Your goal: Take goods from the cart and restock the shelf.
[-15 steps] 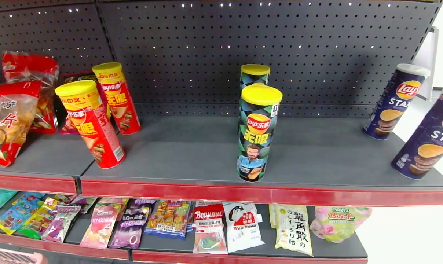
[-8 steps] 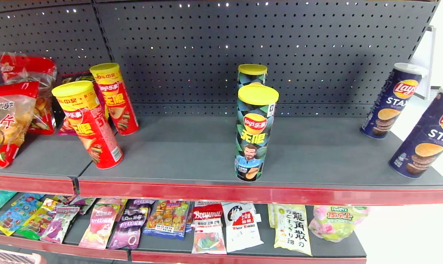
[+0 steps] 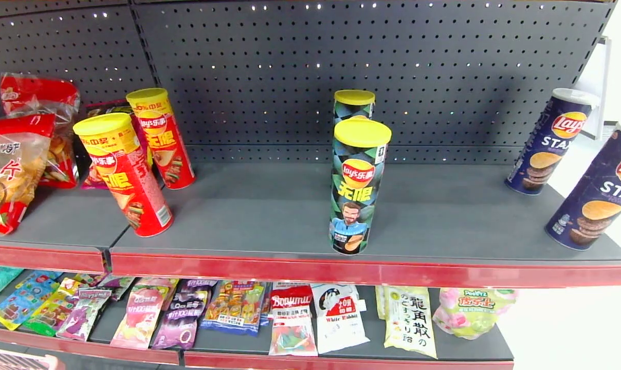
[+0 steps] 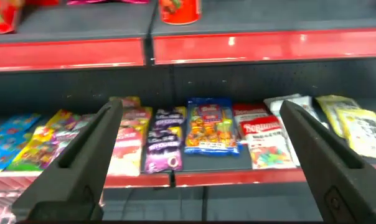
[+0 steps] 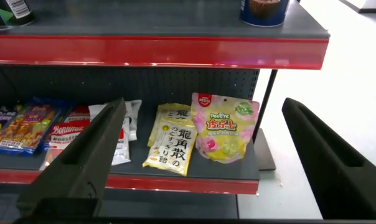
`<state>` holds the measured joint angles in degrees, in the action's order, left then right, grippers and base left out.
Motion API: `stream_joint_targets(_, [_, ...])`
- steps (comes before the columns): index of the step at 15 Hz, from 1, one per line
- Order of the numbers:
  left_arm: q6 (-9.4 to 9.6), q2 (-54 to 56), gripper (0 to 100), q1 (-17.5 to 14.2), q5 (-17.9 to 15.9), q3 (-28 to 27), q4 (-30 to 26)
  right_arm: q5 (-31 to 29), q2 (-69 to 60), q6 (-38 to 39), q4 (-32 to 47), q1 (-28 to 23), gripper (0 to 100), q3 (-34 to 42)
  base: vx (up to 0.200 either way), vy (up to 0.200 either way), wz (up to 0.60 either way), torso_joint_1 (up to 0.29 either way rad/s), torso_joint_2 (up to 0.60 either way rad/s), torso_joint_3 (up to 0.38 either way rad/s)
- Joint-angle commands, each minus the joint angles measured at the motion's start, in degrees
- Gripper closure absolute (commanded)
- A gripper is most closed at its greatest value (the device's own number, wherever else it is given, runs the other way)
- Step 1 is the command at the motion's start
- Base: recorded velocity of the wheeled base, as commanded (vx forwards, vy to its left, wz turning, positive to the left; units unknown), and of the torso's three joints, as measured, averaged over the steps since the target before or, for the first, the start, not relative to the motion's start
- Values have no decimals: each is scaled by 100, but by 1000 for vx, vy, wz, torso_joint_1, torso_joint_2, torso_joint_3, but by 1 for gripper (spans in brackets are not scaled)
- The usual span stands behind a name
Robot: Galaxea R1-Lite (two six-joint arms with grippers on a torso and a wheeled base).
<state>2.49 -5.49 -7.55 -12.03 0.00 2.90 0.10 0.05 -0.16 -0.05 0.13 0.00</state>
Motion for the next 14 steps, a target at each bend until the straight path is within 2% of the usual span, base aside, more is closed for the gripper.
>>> stream_joint_targets(1, [33, -23, 0, -1, -309, 0, 9, 8, 4, -2, -4, 13, 0, 0, 0, 0, 0, 0, 0, 0])
stream_joint_targets(2, [41, -23, 0, -1, -361, 0, 0, 8, 4, 7, -4, 13, 0, 0, 0, 0, 0, 0, 0, 0])
stream_joint_targets(3, [24, -32, 0, -1, -203, 0, -9, 8, 4, 7, -4, 4, 0, 0, 0, 0, 0, 0, 0, 0])
stream_joint_targets(4, [15, -111, 0, -54, 298, 0, -9, 8, 4, 16, -4, 13, 0, 0, 0, 0, 0, 0, 0, 0])
stream_joint_targets(5, [15, -111, 0, -89, 439, 0, -9, 8, 4, 7, -4, 13, 0, 0, 0, 0, 0, 0, 0, 0])
stream_joint_targets(7, [68, -23, 0, -107, 421, 0, -9, 25, 4, -11, -4, 4, 0, 0, 0, 0, 0, 0, 0, 0])
stream_joint_targets(8, [173, -23, 0, -107, 245, 0, -18, 34, 4, -37, -4, 4, 0, 0, 0, 0, 0, 0, 0, 0])
stream_joint_targets(9, [279, -23, 0, -54, -344, 0, -26, 69, 4, -28, -4, 4, 0, 0, 0, 0, 0, 0, 0, 0])
stream_joint_targets(10, [375, -14, 0, -63, -607, 0, -26, 140, 4, -28, -118, 4, 0, -44, 0, 0, 0, 0, 0, 0])
stream_joint_targets(11, [621, -14, 0, -63, -432, 0, -26, 403, 206, 51, -206, 83, 0, -554, 0, 0, 0, 0, 0, 0])
stream_joint_targets(12, [648, -40, 0, -98, 219, 0, -53, 491, 979, 315, -241, 180, 0, -1195, 0, 0, 0, 0, 0, 0])
stream_joint_targets(13, [261, -23, 0, -239, 1133, 0, -62, 526, 1516, 570, -241, 233, 0, -1679, 0, 0, 0, 0, 0, 0])
stream_joint_targets(14, [-11, -23, 0, -239, 1441, 0, -62, 658, 1674, 482, -232, 347, 0, -1784, 0, 0, 0, 0, 0, 0])
